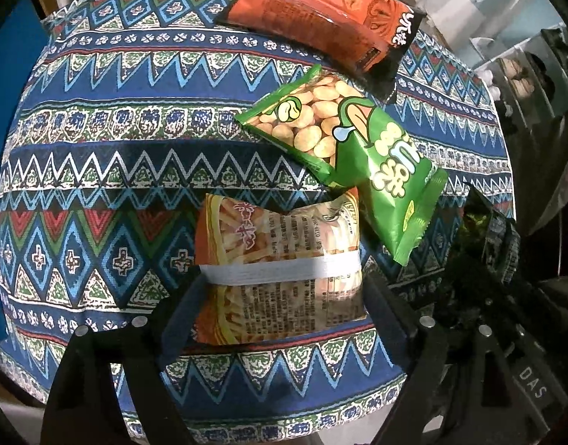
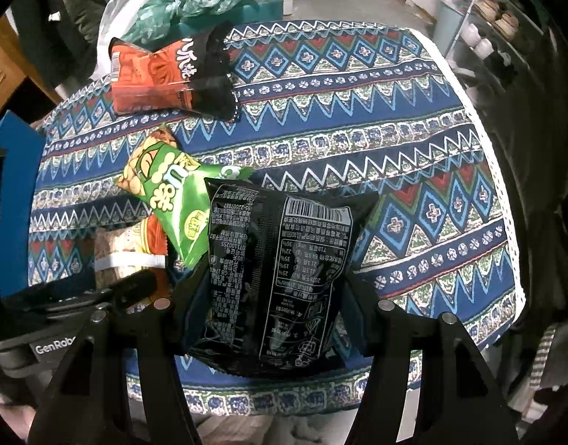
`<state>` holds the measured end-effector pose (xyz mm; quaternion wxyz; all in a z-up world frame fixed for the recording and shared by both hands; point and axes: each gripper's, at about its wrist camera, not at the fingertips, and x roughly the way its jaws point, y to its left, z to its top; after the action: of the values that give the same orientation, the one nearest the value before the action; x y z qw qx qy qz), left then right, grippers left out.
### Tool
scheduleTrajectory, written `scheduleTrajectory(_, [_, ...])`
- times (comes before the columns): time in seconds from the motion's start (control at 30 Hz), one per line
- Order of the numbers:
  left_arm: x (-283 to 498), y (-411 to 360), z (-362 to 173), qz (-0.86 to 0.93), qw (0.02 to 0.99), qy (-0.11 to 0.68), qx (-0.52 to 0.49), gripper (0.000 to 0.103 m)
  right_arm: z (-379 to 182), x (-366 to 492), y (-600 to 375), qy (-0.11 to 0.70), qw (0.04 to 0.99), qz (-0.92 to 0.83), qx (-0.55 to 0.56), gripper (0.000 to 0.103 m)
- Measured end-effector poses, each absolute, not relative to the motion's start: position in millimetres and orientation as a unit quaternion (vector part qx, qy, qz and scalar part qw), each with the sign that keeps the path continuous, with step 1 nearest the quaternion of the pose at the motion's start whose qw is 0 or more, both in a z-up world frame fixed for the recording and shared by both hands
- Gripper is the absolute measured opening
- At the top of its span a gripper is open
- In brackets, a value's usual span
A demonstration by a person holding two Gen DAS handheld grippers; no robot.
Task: Organize snacks
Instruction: 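Grasp the peanut packet with the left gripper while the right lifts the black bag, then lift both packets and carry them toward the cardboard box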
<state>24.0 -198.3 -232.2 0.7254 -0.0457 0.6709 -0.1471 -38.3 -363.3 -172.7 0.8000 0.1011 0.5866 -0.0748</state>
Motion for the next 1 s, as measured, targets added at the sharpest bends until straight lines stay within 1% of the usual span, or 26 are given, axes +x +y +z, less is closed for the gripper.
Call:
scheduleTrajectory(0.1, [25, -194, -228, -0.159, 0.727, 0.666, -0.042, 0.067, -171, -37, -360, 0.584, 0.802, -0.070, 0.099, 0.061])
scheduleTrajectory(0.23, [26, -188, -222, -0.163, 0.733, 0.660, -0.036, 0.059, -164, -35, -354, 0.577, 0.809, -0.066, 0.088, 0.061])
scheduleTrajectory(0.47, [23, -169, -203, -0.165, 0.749, 0.642, -0.022, 0.058, -151, -33, -342, 0.564, 0.821, -0.051, 0.074, 0.061])
scheduleTrajectory(1.0, [13, -130, -134, -0.159, 0.809, 0.565, 0.021, 0.058, -113, -22, -299, 0.529, 0.847, -0.007, 0.052, 0.061])
